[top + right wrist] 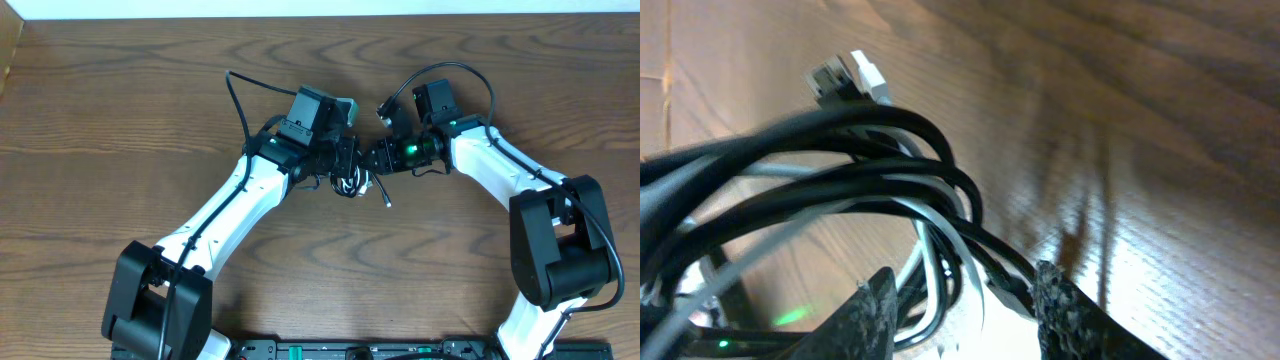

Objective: Untangle cables
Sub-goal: 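Lower the bundle and open the left gripper to release it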

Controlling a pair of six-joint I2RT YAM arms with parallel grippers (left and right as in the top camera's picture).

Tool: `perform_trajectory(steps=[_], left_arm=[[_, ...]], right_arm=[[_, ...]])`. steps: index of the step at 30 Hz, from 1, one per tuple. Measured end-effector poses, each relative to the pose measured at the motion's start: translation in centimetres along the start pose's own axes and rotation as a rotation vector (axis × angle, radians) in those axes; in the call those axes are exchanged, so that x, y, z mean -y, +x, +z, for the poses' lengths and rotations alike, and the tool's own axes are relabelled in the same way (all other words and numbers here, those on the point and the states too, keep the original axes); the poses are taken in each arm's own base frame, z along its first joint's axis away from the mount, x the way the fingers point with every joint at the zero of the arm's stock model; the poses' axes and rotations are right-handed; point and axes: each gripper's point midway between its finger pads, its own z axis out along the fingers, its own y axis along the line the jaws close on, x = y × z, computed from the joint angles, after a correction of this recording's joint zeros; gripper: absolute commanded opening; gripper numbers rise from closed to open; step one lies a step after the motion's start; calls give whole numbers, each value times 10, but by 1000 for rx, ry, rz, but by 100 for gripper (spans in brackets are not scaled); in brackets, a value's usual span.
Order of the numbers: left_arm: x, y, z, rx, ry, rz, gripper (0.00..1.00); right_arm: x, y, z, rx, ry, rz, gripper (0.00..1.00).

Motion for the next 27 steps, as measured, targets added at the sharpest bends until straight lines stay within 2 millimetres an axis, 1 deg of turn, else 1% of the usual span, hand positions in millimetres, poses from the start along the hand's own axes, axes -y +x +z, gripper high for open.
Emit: perform_trajectory(steps=[1, 2, 5, 7, 11, 14, 16, 18, 20, 21, 24, 27], left_arm=[[-1, -1, 0, 5, -6, -1, 17], [-2, -2, 0, 9, -11, -2, 25], [-3, -4, 0, 21, -21, -17, 33], [-4, -5, 0, 22, -24, -16, 42], [-4, -6, 0, 28, -25, -18, 43], [-11, -4, 0, 23, -64, -24, 43], [-24, 4, -2, -2, -134, -39, 43], [-41, 16, -5, -40, -218, -72, 43], [-63, 28, -13, -79, -305, -146, 43], [-72, 31, -17, -87, -332, -182, 43], [-106, 33, -32, -82, -409, -307, 43], [-126, 30, -42, -65, -436, -376, 39]], right_arm=[[1, -1, 0, 6, 5, -4, 43], [1, -3, 0, 10, 7, -8, 43], [1, -3, 0, 12, 6, -13, 43], [0, -3, -1, 13, -9, -13, 43], [-2, -7, -9, 26, -69, -3, 43], [5, -9, -18, 37, -83, 21, 44], [10, -8, -21, 37, -84, 32, 43], [12, -7, -23, 34, -83, 40, 43], [13, -5, -23, 28, -77, 40, 43], [14, -5, -23, 28, -70, 41, 42], [16, -5, -21, 27, -51, 34, 41], [19, -5, -20, 26, -24, 28, 38]])
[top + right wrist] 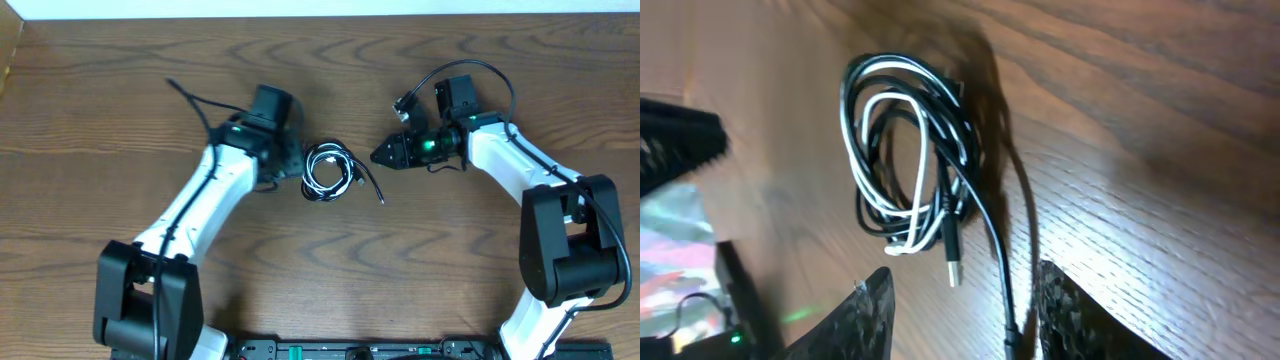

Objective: Untangle cables
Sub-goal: 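Lower the bundle and open the left gripper to release it, then move both grippers in around the released bundle from either side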

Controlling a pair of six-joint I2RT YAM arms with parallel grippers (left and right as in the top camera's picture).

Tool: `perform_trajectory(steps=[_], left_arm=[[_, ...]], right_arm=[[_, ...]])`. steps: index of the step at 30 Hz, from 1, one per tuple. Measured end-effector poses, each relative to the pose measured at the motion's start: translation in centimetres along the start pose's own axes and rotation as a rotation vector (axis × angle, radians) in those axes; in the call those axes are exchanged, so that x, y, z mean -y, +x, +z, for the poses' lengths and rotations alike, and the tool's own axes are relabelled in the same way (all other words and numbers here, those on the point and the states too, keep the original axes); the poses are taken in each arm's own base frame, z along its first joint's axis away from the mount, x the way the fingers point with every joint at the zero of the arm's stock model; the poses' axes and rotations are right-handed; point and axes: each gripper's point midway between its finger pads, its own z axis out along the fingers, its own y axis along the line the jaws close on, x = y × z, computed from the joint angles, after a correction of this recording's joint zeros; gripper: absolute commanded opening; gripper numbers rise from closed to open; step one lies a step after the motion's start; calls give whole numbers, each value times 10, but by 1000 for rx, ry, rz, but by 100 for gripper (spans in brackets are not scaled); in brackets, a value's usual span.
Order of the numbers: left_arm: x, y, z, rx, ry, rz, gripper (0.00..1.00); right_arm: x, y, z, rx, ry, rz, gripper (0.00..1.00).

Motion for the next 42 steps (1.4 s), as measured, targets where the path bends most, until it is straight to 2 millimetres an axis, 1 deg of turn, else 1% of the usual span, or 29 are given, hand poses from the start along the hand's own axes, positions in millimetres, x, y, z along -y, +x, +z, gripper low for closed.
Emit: perform_trajectory(steps=[2, 5, 7, 10, 14, 18, 21, 23, 27, 30, 33, 38, 40, 41, 42], left_arm=[[-7, -1, 0, -7, -10, -24, 39], [-9, 4, 1, -26, -20, -48, 39], [-11, 9, 6, -53, -29, -66, 39], [-9, 18, 25, -119, -21, -88, 39], [0, 29, 55, -207, 30, -113, 38], [6, 36, 73, -259, 67, -122, 38], [8, 38, 73, -273, 83, -129, 29], [9, 40, 73, -280, 87, -129, 29], [7, 46, 71, -307, 77, -135, 22], [2, 53, 70, -333, 50, -140, 19], [-3, 57, 68, -347, 29, -138, 19], [-4, 56, 69, -339, 27, -112, 19], [-7, 55, 69, -339, 25, -106, 19], [-11, 55, 68, -346, 20, -111, 21], [-16, 56, 66, -357, 16, -121, 23]], right_arm=[[2, 0, 1, -1, 19, -5, 37], [5, -1, 2, 3, 38, -11, 35], [6, -3, 1, 11, 46, -16, 34], [7, -5, 1, 18, 54, -22, 34], [8, -5, 1, 19, 57, -22, 33], [7, -5, 2, 17, 57, -24, 34], [5, -4, 3, 14, 56, -28, 34], [4, -3, 5, 10, 54, -32, 34], [-2, -1, 9, 0, 49, -44, 34], [-6, 0, 12, -3, 46, -63, 34], [-11, 0, 15, -5, 40, -90, 37], [-23, -5, 21, 12, 14, -145, 41], [-32, -10, 24, 34, -19, -174, 44], [-40, -14, 26, 47, -42, -187, 46], [-43, -15, 27, 51, -52, -188, 48]])
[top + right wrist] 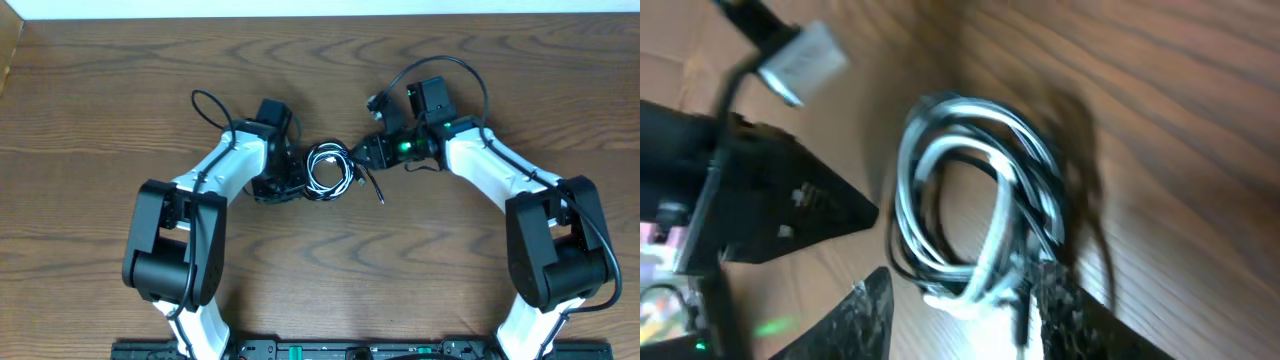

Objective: Untangle cables
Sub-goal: 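Move both grippers in around the released bundle from either side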

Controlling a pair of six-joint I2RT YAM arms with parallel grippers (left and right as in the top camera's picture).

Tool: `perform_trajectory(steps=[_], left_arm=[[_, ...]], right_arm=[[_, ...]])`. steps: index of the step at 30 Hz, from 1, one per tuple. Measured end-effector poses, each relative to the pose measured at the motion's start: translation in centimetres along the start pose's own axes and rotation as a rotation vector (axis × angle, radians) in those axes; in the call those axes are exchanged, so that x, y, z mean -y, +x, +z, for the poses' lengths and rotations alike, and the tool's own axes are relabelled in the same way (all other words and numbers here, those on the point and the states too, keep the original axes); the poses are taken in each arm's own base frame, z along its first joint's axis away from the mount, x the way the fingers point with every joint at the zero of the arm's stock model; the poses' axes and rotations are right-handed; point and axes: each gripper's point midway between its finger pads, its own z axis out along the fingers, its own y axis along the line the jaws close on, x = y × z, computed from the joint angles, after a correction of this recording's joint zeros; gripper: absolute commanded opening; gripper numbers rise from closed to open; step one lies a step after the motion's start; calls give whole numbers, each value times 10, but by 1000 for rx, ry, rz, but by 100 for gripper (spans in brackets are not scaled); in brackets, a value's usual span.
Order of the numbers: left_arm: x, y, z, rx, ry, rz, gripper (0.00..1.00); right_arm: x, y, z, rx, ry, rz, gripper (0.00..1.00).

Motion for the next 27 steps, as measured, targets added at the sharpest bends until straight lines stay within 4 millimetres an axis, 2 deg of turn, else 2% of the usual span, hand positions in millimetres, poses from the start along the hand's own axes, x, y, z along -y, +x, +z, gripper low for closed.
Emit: perform_trajectory(steps=[2, 9, 16, 23, 27], left_arm=[[-7, -2, -3, -12, 18, -22, 25], [-23, -21, -18, -17, 163, -62, 25], [-40, -30, -22, 3, 163, -101, 25], [-38, -29, -22, 2, 160, -88, 25], [-37, -27, -21, -3, 158, -81, 25]], right_arm=[[-13, -8, 6, 28, -33, -15, 50], [-40, -23, 24, 80, -49, -41, 50], [-50, -22, 45, 105, 64, 1, 50], [-59, -22, 62, 152, 176, -6, 49], [-55, -22, 72, 181, 230, 16, 49]])
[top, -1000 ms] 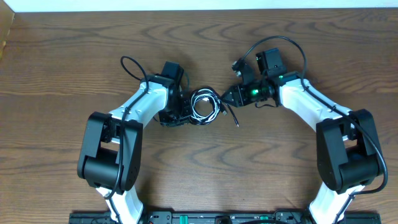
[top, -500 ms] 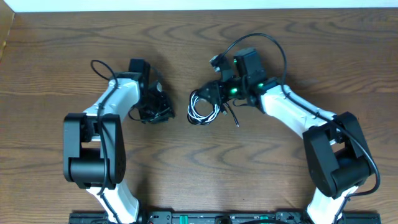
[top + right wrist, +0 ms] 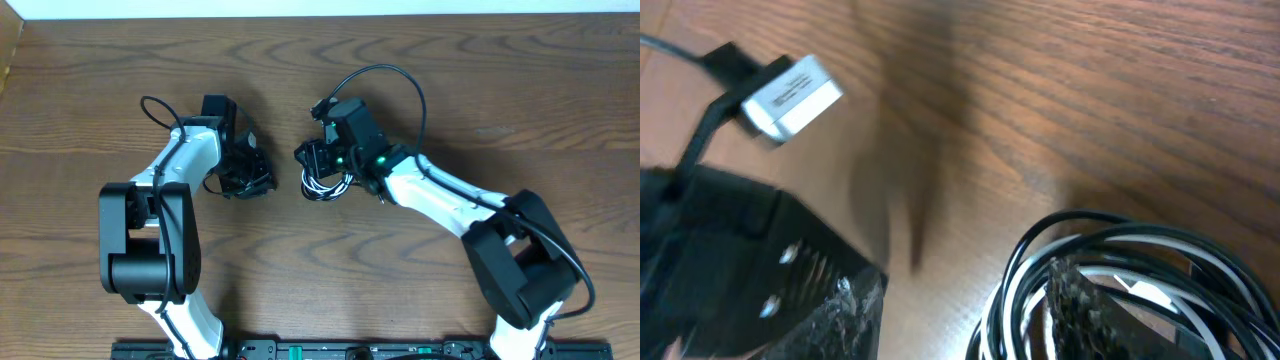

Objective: Untangle cables
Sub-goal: 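Move both grippers in around the released bundle from either side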

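Observation:
A coil of black and white cables (image 3: 333,187) lies on the wooden table (image 3: 450,90) at the middle. My right gripper (image 3: 312,163) hangs over the coil's upper left edge. In the right wrist view this gripper (image 3: 965,312) is open: its right finger (image 3: 1080,300) sits over the inside of the cable coil (image 3: 1140,250) and its left finger (image 3: 855,315) is outside it, over bare wood. My left gripper (image 3: 248,174) is a short way left of the coil, apart from it; its jaws are too dark to read.
A silver connector (image 3: 790,93) on a thin black lead hangs by the left gripper's black body (image 3: 720,250). A loose cable end (image 3: 383,197) trails out to the right of the coil under my right arm. The table's white far edge (image 3: 320,8) runs along the top.
My right gripper has moved left, from the coil's right side to over its upper left edge. My left gripper has drawn back leftward from the coil. The coil lies where it was.
At first both grippers met at the raised bundle, cables close before the right wrist camera. Then the coil lay on the table with both grippers apart from it. Both then stood close beside it; now the right one straddles its edge and the left is away.

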Controlling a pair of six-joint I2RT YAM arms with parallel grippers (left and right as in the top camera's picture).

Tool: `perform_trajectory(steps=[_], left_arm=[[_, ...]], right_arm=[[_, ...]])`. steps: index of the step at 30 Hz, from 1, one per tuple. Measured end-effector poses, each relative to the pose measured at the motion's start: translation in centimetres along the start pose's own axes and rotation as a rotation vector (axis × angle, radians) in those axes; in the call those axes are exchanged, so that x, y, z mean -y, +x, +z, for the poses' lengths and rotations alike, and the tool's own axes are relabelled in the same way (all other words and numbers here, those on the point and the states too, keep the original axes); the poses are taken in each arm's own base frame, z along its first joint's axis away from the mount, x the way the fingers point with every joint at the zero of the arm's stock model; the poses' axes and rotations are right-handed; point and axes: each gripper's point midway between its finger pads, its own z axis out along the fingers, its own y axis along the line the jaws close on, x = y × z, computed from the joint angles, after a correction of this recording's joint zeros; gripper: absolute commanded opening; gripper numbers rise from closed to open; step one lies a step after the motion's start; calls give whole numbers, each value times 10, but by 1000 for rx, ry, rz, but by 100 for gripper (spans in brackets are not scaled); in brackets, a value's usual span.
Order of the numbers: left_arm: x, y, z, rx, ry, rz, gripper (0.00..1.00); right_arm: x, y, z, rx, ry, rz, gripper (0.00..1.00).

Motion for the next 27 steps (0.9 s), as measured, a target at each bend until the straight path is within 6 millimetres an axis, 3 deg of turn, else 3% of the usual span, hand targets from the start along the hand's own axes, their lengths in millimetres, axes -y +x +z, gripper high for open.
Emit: perform_trajectory(steps=[8, 14, 23, 27], left_arm=[[-2, 4, 0, -18, -8, -8, 25], [-2, 5, 0, -18, -8, -9, 25], [-2, 5, 0, -18, -7, -9, 25], [-2, 5, 0, -19, -8, -9, 25]], right_arm=[[25, 15, 32, 1, 62, 96, 49], [22, 3, 34, 56, 46, 114, 42], [26, -1, 35, 82, 63, 161, 39], [30, 2, 45, 89, 56, 207, 35]])
